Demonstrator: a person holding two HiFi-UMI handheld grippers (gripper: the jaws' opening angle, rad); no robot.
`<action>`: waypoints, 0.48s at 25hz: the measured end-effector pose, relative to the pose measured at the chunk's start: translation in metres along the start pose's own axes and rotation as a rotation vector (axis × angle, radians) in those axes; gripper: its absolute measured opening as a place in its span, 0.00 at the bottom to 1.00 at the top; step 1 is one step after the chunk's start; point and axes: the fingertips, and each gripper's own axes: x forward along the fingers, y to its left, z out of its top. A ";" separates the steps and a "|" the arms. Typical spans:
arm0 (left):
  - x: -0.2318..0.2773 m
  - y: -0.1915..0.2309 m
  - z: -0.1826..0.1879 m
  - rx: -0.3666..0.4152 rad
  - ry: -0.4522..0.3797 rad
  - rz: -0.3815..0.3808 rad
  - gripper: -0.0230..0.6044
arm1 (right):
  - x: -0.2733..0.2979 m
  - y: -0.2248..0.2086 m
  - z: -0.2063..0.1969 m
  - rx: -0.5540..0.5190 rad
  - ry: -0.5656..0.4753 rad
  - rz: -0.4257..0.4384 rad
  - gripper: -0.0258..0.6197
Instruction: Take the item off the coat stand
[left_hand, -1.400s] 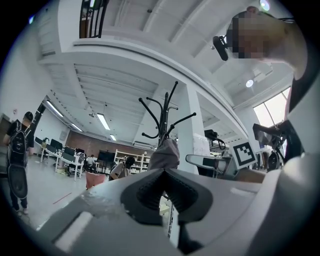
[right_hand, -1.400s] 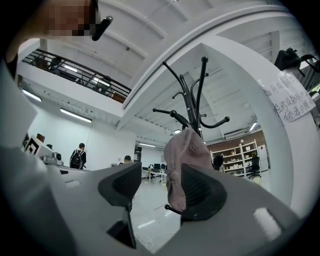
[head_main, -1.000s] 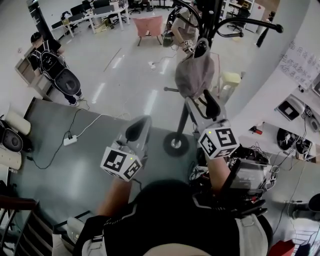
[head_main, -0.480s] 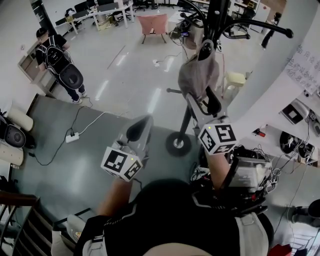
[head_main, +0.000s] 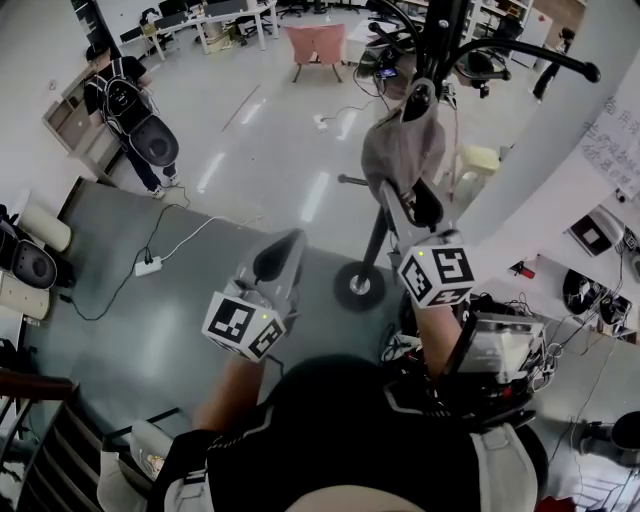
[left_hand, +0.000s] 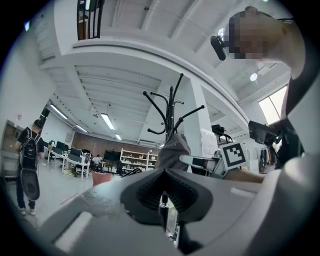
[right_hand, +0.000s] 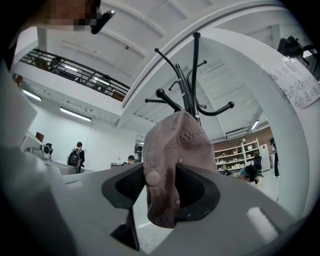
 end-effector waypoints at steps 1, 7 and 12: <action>-0.001 0.000 0.000 -0.002 0.002 0.005 0.06 | 0.000 0.000 0.000 0.000 -0.002 0.002 0.32; 0.001 -0.006 -0.005 -0.004 0.011 0.029 0.06 | -0.003 -0.002 0.002 0.012 -0.013 0.030 0.22; 0.001 -0.008 -0.004 -0.013 0.009 0.054 0.06 | -0.006 -0.001 0.004 0.023 -0.013 0.055 0.20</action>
